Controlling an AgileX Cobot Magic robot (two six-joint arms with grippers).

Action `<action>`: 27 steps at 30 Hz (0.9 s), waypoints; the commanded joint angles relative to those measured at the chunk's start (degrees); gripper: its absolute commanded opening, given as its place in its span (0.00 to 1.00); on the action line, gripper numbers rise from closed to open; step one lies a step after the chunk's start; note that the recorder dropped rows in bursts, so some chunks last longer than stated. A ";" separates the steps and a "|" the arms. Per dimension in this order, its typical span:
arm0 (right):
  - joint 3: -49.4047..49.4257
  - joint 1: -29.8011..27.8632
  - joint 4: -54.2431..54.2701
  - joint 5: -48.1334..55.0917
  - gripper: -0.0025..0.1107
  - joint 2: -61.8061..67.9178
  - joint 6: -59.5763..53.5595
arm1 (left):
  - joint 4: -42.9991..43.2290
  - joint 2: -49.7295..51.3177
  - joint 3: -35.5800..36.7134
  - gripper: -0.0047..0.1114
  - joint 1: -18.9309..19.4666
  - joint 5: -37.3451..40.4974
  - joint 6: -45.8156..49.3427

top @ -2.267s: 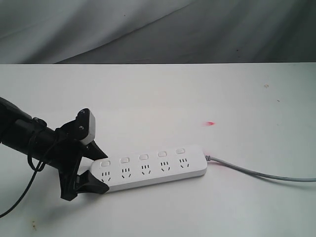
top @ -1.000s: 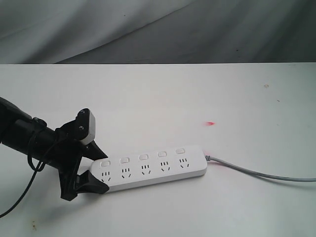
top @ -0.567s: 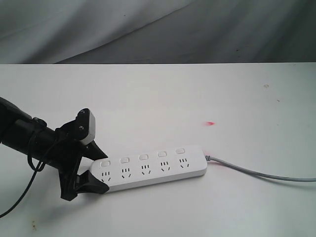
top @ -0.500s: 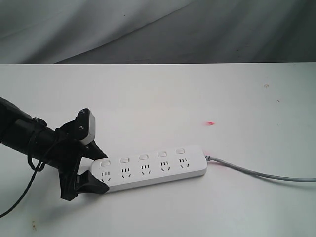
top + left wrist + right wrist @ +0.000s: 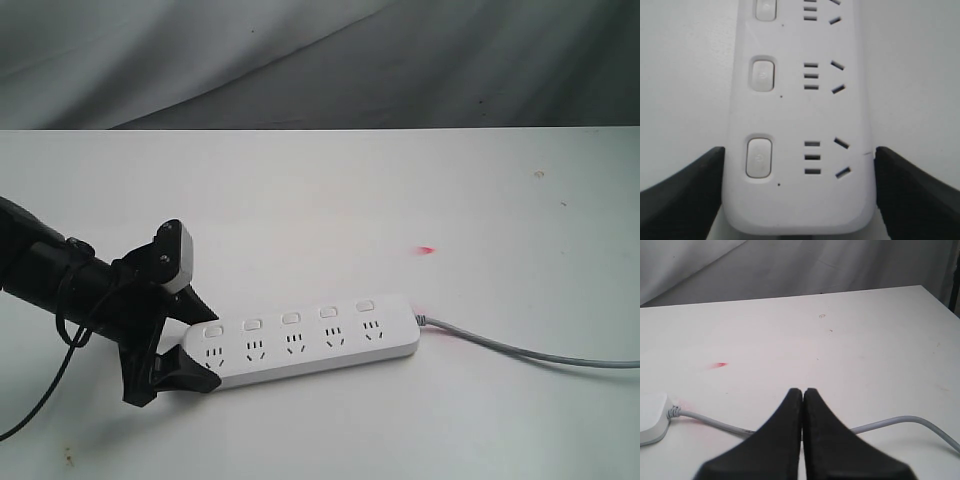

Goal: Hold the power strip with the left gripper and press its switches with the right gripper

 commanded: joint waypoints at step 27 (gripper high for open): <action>0.23 -0.51 0.15 -0.05 0.02 -0.35 0.17 | -0.75 -0.04 -0.32 0.04 -0.19 0.28 0.10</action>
